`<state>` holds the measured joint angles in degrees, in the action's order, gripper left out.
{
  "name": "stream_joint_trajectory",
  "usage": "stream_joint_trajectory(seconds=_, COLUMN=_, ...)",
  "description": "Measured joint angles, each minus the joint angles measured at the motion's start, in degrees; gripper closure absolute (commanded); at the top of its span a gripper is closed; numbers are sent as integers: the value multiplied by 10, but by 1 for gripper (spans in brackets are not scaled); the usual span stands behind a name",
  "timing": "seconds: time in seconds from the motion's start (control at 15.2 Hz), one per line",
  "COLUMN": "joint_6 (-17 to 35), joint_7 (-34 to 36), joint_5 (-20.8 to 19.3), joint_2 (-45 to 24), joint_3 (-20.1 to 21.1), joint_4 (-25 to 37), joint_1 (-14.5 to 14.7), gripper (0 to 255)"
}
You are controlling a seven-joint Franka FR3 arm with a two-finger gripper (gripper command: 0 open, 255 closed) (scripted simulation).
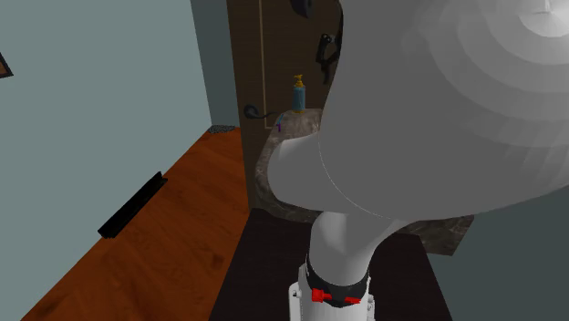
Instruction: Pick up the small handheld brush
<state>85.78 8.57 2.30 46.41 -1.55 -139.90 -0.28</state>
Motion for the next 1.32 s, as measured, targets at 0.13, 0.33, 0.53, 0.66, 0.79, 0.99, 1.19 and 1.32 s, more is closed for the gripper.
stream_joint_trajectory(seconds=0.13, joint_6=6, joint_7=9, joint_5=5, joint_2=-3, joint_3=4, joint_4=-7, joint_1=-1, gripper=0)
stream_joint_trajectory(seconds=0.33, joint_6=42, joint_7=51, joint_5=27, joint_2=-33, joint_3=14, joint_4=-32, joint_1=-9, gripper=0)
stream_joint_trajectory(seconds=0.53, joint_6=84, joint_7=103, joint_5=59, joint_2=-63, joint_3=31, joint_4=-63, joint_1=-14, gripper=0)
stream_joint_trajectory(seconds=0.66, joint_6=120, joint_7=133, joint_5=79, joint_2=-91, joint_3=39, joint_4=-84, joint_1=-18, gripper=0)
stream_joint_trajectory(seconds=0.79, joint_6=151, joint_7=160, joint_5=98, joint_2=-115, joint_3=44, joint_4=-104, joint_1=-23, gripper=0)
stream_joint_trajectory(seconds=0.99, joint_6=207, joint_7=199, joint_5=130, joint_2=-175, joint_3=55, joint_4=-116, joint_1=-25, gripper=0)
stream_joint_trajectory(seconds=1.19, joint_6=261, joint_7=236, joint_5=168, joint_2=-226, joint_3=65, joint_4=-133, joint_1=-23, gripper=0)
stream_joint_trajectory(seconds=1.32, joint_6=298, joint_7=257, joint_5=195, joint_2=-267, joint_3=71, joint_4=-139, joint_1=-20, gripper=0)
